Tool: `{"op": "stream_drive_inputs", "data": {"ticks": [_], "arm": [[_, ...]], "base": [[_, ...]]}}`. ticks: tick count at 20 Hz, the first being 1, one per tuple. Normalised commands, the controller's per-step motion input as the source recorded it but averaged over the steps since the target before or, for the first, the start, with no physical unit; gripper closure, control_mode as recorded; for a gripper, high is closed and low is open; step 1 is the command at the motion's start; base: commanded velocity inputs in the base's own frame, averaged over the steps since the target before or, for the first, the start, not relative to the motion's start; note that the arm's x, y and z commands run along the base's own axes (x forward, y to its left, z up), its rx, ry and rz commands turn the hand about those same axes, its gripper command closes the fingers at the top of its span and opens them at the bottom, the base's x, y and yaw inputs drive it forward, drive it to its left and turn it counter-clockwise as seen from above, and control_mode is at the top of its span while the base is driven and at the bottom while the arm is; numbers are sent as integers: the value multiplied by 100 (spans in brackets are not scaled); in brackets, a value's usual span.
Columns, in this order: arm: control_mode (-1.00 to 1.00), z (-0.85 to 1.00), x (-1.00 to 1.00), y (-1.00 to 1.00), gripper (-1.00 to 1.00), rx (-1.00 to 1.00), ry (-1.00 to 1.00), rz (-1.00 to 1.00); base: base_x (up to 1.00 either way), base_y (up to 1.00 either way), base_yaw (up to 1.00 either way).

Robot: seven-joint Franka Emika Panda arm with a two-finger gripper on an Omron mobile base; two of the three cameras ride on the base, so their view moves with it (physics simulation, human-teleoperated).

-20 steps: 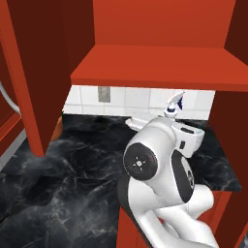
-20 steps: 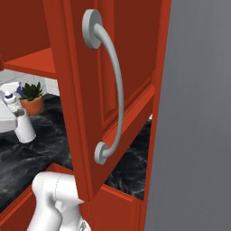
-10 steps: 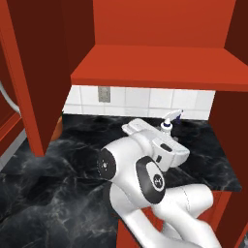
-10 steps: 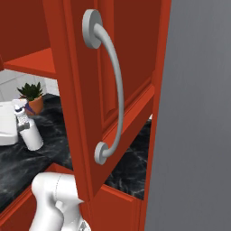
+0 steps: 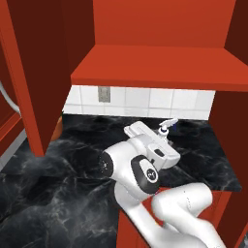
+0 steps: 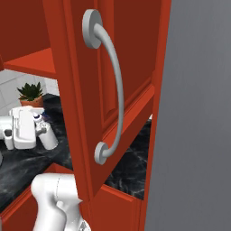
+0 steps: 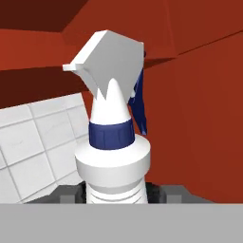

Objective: Move the cutting board and knife to the sink. Then move spray from the cabinet to the counter.

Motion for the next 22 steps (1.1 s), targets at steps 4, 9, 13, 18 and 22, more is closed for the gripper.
{"op": "stream_drive_inputs", "data": {"ticks": [4, 9, 13, 18, 22], "arm": [[-100, -39, 54, -35, 100, 2, 0, 0], [-100, -37, 55, -34, 100, 3, 0, 0], [-100, -37, 54, -30, 100, 2, 0, 0], [-100, -37, 56, -14, 100, 2, 5, -2], [-100, -32, 50, -16, 100, 6, 8, -2]], "base": [[0, 0, 0], [0, 0, 0], [0, 0, 0], [0, 0, 0], [0, 0, 0]]}}
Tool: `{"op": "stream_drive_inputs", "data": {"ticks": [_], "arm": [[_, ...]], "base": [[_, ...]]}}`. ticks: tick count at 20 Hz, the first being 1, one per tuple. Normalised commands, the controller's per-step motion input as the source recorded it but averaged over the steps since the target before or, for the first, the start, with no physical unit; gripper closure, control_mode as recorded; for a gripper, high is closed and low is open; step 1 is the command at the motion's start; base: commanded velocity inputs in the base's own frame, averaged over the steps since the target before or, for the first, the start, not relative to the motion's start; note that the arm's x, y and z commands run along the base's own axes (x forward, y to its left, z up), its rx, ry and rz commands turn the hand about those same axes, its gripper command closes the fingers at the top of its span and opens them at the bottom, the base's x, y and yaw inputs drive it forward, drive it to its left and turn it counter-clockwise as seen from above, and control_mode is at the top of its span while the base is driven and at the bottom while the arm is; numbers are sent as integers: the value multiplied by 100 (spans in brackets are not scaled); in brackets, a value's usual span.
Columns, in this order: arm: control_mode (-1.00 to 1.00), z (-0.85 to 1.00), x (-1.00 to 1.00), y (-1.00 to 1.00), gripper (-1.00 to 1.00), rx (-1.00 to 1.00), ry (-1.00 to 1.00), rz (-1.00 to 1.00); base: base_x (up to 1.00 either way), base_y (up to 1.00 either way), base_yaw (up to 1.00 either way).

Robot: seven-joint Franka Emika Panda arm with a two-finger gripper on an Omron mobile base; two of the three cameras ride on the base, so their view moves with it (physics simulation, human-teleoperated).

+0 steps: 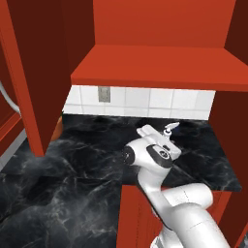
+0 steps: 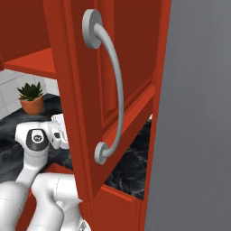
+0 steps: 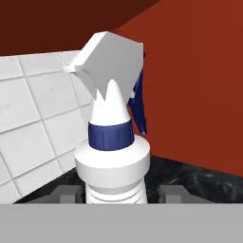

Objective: Move the cutting board and knife to the sink. Then move spray from the cabinet to the counter.

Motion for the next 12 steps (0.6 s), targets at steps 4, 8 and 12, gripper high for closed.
{"op": "stream_drive_inputs", "data": {"ticks": [4, 8, 12], "arm": [[-100, -30, 49, -12, 100, 10, 9, -3], [-100, -29, 44, -6, 100, 5, 1, -4], [-100, -27, 46, -4, 100, 1, 0, -3]], "base": [[0, 0, 0], [0, 0, 0], [0, 0, 0]]}}
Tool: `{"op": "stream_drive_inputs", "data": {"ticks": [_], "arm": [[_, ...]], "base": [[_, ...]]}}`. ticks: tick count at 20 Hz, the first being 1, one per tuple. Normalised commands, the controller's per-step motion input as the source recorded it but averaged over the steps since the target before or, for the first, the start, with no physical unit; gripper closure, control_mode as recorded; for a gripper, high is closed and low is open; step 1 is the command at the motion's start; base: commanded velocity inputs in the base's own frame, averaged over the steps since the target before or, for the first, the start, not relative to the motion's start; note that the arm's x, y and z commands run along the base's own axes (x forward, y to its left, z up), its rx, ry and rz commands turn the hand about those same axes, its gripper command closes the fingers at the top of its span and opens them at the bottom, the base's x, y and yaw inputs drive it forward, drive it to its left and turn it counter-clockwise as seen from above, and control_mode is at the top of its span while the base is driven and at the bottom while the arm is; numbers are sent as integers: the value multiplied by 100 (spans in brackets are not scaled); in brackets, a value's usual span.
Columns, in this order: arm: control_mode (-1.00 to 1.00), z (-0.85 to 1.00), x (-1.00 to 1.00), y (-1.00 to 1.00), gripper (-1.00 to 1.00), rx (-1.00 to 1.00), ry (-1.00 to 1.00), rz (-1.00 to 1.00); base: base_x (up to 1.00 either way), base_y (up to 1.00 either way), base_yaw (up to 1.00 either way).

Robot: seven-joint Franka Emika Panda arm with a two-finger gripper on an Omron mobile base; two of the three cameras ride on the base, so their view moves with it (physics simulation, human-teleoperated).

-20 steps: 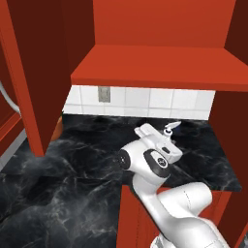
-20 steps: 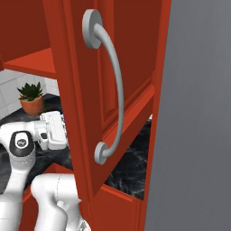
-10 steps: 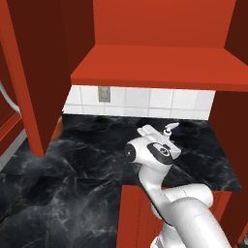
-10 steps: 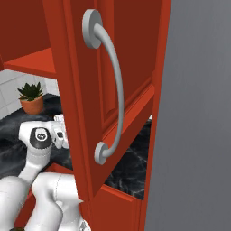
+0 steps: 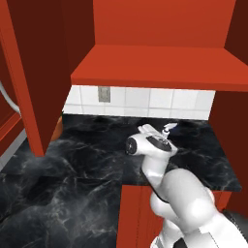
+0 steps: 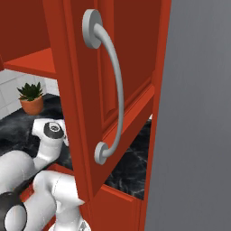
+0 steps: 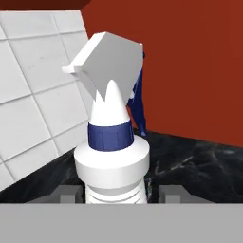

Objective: Move the cutting board and knife to the sink. Then move spray from the cabinet to the counter.

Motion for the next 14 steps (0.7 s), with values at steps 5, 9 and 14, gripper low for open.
{"op": "stream_drive_inputs", "data": {"ticks": [5, 9, 14], "arm": [[-100, -30, 45, 0, 100, 0, 0, -8], [-100, -32, 39, 0, 100, 0, 0, -11], [-100, -35, 32, 0, 100, 0, 1, -12]], "base": [[0, 0, 0], [0, 0, 0], [0, 0, 0]]}}
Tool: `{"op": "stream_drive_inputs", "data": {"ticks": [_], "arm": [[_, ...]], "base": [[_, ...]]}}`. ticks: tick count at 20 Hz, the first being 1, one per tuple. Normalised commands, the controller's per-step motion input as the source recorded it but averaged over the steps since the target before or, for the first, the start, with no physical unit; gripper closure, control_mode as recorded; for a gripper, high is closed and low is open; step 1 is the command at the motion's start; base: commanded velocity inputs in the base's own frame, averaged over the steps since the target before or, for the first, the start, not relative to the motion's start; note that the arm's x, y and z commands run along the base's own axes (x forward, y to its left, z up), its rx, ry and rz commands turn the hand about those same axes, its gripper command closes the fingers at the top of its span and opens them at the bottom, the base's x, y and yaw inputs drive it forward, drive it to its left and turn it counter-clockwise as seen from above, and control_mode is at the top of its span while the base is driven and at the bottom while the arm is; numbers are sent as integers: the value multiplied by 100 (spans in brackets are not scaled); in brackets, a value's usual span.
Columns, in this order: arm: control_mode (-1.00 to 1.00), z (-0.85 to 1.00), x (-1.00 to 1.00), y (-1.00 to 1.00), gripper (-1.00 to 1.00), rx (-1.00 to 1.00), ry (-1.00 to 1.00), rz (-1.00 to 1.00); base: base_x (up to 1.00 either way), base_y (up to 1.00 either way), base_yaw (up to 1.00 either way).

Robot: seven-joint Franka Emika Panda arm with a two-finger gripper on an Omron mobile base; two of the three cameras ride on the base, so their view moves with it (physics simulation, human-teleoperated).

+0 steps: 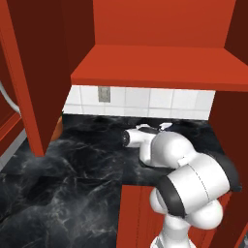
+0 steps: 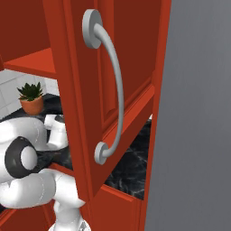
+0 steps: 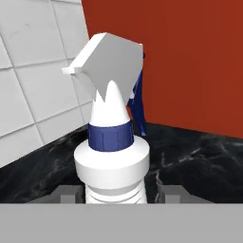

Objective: Move the cutting board and knife to the sink. Then move spray from the cabinet to the counter.

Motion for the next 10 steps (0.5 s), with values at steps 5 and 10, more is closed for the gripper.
{"op": "stream_drive_inputs", "data": {"ticks": [5, 10], "arm": [[-100, -36, 15, -2, 100, 1, 1, -8], [-100, -42, 0, -1, 100, 2, 0, -5]], "base": [[0, 0, 0], [0, 0, 0]]}}
